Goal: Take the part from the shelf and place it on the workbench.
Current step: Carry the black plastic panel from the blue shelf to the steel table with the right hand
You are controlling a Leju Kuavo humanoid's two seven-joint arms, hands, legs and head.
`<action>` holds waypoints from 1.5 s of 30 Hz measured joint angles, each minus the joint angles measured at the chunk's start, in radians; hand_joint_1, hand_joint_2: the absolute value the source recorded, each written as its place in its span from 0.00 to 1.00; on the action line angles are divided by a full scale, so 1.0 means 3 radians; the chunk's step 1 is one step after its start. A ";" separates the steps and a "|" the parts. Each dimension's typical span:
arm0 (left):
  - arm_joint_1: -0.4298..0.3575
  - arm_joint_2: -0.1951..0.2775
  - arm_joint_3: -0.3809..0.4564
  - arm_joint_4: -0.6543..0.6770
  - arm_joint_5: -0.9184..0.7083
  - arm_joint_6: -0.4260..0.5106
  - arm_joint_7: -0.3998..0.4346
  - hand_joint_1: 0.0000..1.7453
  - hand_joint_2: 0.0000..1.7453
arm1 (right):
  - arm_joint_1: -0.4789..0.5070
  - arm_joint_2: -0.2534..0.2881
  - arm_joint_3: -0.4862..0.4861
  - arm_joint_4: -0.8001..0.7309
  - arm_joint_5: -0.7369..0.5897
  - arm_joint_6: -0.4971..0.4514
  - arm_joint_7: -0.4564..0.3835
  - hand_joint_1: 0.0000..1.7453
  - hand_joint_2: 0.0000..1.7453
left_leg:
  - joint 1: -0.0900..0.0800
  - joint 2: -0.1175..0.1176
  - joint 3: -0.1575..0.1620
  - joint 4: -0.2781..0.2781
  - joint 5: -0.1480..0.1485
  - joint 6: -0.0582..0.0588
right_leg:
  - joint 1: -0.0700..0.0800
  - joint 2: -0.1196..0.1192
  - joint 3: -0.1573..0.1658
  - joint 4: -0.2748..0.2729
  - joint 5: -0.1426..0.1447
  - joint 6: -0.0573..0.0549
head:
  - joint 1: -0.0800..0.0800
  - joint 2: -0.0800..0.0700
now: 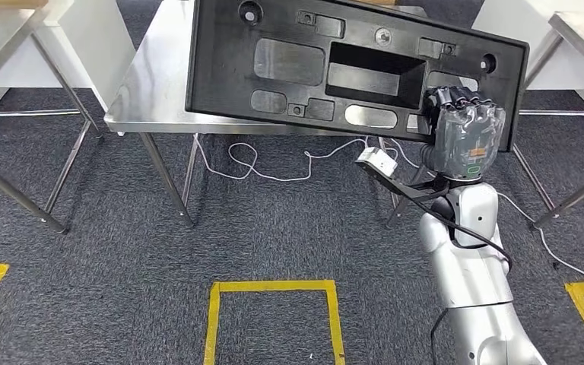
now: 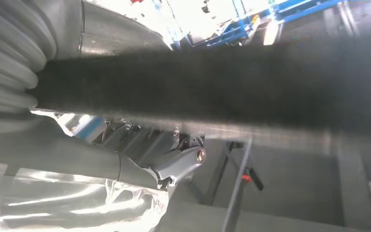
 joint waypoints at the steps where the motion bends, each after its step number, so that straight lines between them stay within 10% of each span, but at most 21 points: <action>1: -0.0001 0.0000 0.0000 0.0000 0.0007 -0.0024 -0.0016 0.00 1.00 | -0.0002 0.0007 0.0003 0.0011 -0.0005 0.0000 -0.0013 1.00 1.00 | 0.0000 0.0033 0.0003 0.0001 -0.0007 -0.0004 | -0.0010 -0.0008 -0.0061 0.0104 -0.0017 0.0022 | 0.0000 0.0000; 4: -0.0020 -0.0001 0.0000 0.0001 0.0012 -0.0074 -0.0028 0.00 1.00 | -0.0006 0.0024 0.0003 0.0030 0.0093 0.0000 -0.0022 1.00 1.00 | 0.0009 0.0104 0.0033 0.0005 -0.0035 -0.0039 | -0.0048 -0.0059 0.0175 -0.0352 0.0195 0.0127 | 0.0001 0.0000; 6: -0.0034 0.0002 0.0000 0.0001 0.0024 -0.0104 -0.0042 0.00 1.00 | -0.0005 0.0023 -0.0012 0.0028 0.0203 0.0000 0.0009 1.00 1.00 | -0.0001 0.0129 0.0053 0.0009 -0.0059 -0.0079 | -0.0045 -0.0109 0.0399 -0.0754 0.0333 0.0133 | 0.0002 0.0000; 11: -0.0040 0.0004 0.0001 0.0001 0.0081 -0.0178 -0.0096 0.00 1.00 | -0.0007 -0.0046 -0.0027 0.0104 0.0370 0.0043 0.0240 1.00 1.00 | 0.0009 0.0110 0.0052 0.0061 -0.0129 -0.0161 | -0.0041 -0.0080 0.0451 -0.0840 0.0348 -0.0018 | -0.0012 0.0001; 16: -0.0004 0.0002 0.0000 0.0003 0.0071 -0.0161 -0.0054 0.00 1.00 | 0.0048 -0.0120 -0.0020 0.0230 0.0509 0.0168 0.0396 1.00 1.00 | 0.0021 -0.0038 -0.0376 0.0883 -0.0488 -0.0172 | -0.0014 -0.0026 0.0465 -0.0842 0.0339 -0.0115 | -0.0024 0.0000; 22: 0.0035 0.0000 0.0001 0.0003 0.0074 -0.0125 -0.0044 0.00 1.00 | 0.0130 -0.0203 0.0005 0.0299 0.0490 0.0197 0.0416 1.00 1.00 | -0.0001 -0.0065 -0.0096 0.0108 -0.0017 -0.0110 | 0.0020 0.0050 0.0459 -0.0812 0.0319 -0.0090 | -0.0022 0.0000; 45: 0.0036 -0.0009 0.0005 0.0004 0.0121 -0.0130 -0.0028 0.00 1.00 | 0.0072 -0.0256 0.0119 0.0356 0.0455 0.0268 0.0437 1.00 1.00 | -0.0074 -0.0076 -0.0086 0.0077 0.0005 -0.0057 | 0.0039 0.0037 0.0468 -0.0838 0.0333 -0.0022 | -0.0021 0.0000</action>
